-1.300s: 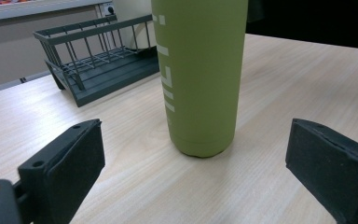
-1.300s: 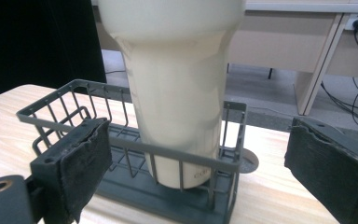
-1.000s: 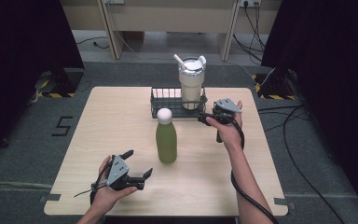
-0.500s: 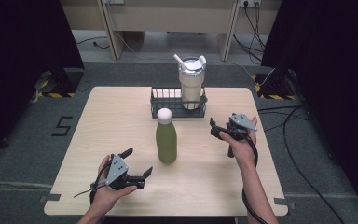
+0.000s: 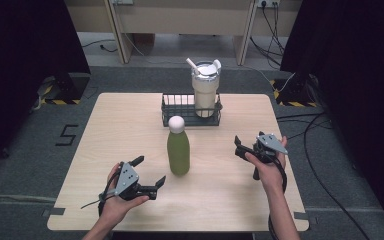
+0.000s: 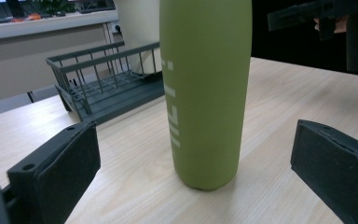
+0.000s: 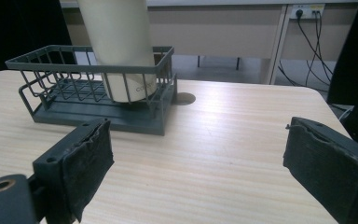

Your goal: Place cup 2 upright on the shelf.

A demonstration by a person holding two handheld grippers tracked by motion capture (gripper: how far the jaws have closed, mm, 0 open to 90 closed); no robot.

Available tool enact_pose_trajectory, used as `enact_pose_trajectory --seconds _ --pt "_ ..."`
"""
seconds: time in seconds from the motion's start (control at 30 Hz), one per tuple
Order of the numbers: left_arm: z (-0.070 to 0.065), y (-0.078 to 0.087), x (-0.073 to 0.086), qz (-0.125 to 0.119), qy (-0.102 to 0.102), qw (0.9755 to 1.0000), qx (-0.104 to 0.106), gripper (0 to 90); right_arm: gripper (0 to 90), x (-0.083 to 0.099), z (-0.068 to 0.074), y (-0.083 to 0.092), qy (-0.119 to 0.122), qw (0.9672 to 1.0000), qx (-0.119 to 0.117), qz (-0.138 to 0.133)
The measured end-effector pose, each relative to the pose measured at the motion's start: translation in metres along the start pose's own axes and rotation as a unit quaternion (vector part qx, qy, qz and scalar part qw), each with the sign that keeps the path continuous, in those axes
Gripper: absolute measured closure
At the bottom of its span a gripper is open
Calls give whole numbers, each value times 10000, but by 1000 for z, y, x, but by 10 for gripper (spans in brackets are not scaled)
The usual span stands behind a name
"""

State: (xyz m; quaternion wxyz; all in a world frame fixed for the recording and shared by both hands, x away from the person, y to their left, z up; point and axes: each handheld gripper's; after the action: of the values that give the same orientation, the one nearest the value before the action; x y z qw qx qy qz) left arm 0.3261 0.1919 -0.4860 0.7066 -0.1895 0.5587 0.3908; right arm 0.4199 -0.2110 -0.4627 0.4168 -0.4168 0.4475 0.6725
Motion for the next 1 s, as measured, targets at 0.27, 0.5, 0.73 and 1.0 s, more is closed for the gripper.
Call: enact_pose_trajectory --seconds 0.27,0.5,0.73,1.0 --pt "1 1 -2 -70 18 10000 32 0 83 4 1 17 1 10000 67 -64" --pt "4 -7 -6 -117 32 9999 71 0 83 10 1 24 70 10000 51 -25" --pt "5 -20 -13 -219 50 9996 148 0 87 10 -2 24 19 9999 99 -16" --pt "4 -37 -19 -269 51 9994 226 0 89 13 -5 25 17 9999 117 31"
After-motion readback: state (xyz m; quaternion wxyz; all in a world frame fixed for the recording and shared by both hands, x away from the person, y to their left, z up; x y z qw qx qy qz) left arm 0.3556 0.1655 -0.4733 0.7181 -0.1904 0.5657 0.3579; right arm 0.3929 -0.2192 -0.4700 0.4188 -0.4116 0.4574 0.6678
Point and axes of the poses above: each handheld gripper's, and its own axes: y roughly backward along the jaws, x roughly out of its underside, z roughly to its left, and after that the axes turned 13 degrees about -y, right-handed
